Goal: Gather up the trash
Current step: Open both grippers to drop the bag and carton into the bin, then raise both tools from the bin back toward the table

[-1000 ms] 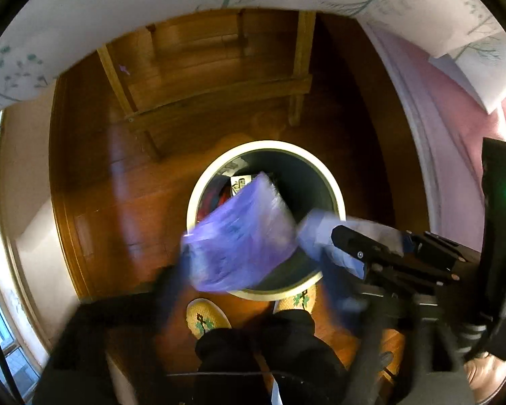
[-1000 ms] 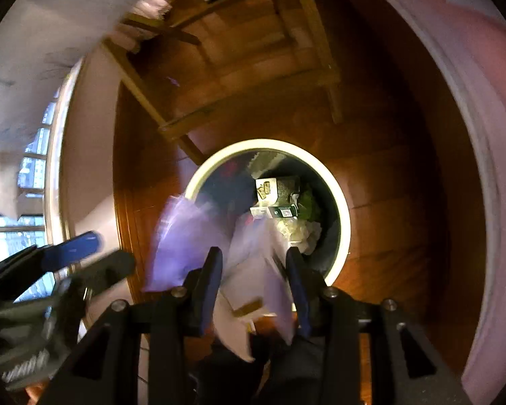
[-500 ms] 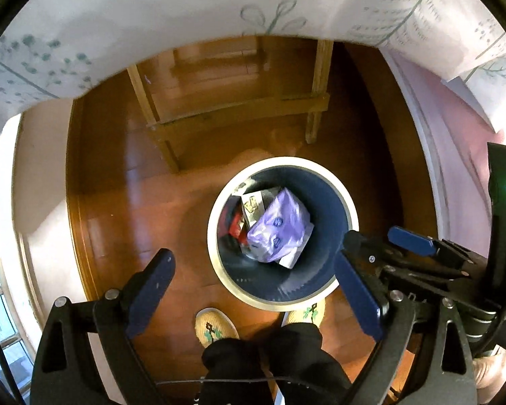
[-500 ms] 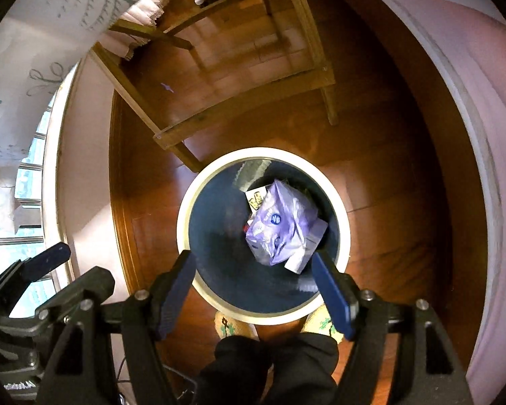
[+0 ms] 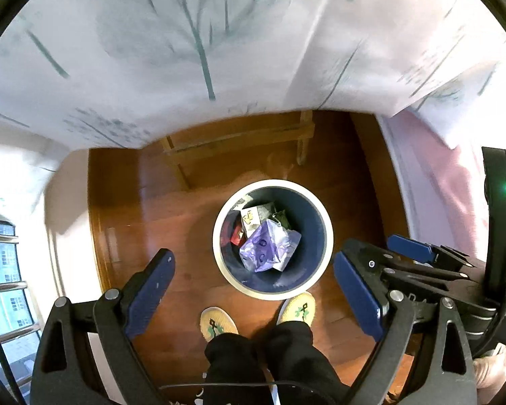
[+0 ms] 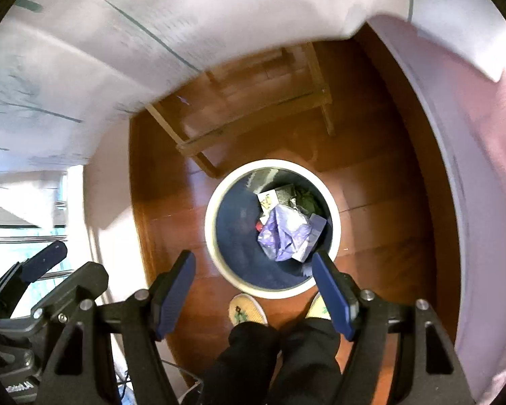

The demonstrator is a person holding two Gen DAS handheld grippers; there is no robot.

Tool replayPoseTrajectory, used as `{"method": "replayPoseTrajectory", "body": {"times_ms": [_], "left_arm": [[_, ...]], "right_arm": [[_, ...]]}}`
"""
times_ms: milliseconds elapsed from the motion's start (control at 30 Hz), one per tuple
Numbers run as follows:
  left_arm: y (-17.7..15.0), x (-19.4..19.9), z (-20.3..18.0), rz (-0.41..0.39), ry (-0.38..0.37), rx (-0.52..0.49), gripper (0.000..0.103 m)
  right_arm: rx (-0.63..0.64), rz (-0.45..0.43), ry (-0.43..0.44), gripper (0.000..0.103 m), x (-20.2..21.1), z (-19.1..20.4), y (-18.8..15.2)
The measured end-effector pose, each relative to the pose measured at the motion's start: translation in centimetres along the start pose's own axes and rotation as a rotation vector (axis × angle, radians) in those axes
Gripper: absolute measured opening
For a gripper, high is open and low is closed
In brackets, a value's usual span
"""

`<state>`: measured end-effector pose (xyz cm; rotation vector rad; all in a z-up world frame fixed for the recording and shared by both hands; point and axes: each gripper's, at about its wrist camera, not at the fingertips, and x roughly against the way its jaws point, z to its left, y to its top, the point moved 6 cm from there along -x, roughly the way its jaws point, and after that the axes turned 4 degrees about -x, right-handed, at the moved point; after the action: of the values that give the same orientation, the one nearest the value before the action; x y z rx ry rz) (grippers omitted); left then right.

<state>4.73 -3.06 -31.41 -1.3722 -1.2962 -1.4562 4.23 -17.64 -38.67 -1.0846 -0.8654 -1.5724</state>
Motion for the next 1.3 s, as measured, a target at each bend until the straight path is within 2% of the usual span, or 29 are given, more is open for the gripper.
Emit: {"method": "replayPoseTrajectory", "body": {"times_ms": [233, 500, 833, 1067, 1300], "left_arm": [[1.0, 9.1, -0.8, -0.046, -0.004, 0.007, 0.094], [3.5, 19.5, -1.8, -0.171, 0.039, -0.024, 0.094], [8.3, 29.7, -3.3, -0.331, 0.081, -0.057, 0.094], [12.2, 34.6, -1.8, -0.437, 0.132, -0.038, 0.094], [16.5, 36.4, 2.2, -0.507, 0.175, 0.008, 0.094]], "right_arm": [[0.037, -0.043, 0.037, 0.072, 8.1, 2.0, -0.1], [0.078, -0.103, 0.088, 0.072, 16.1, 4.3, 0.6], [0.185, -0.234, 0.157, 0.072, 25.1, 8.4, 3.5], [0.276, -0.339, 0.195, 0.072, 30.3, 12.2, 7.2], [0.311, -0.411, 0.183, 0.072, 32.1, 15.5, 12.1]]}}
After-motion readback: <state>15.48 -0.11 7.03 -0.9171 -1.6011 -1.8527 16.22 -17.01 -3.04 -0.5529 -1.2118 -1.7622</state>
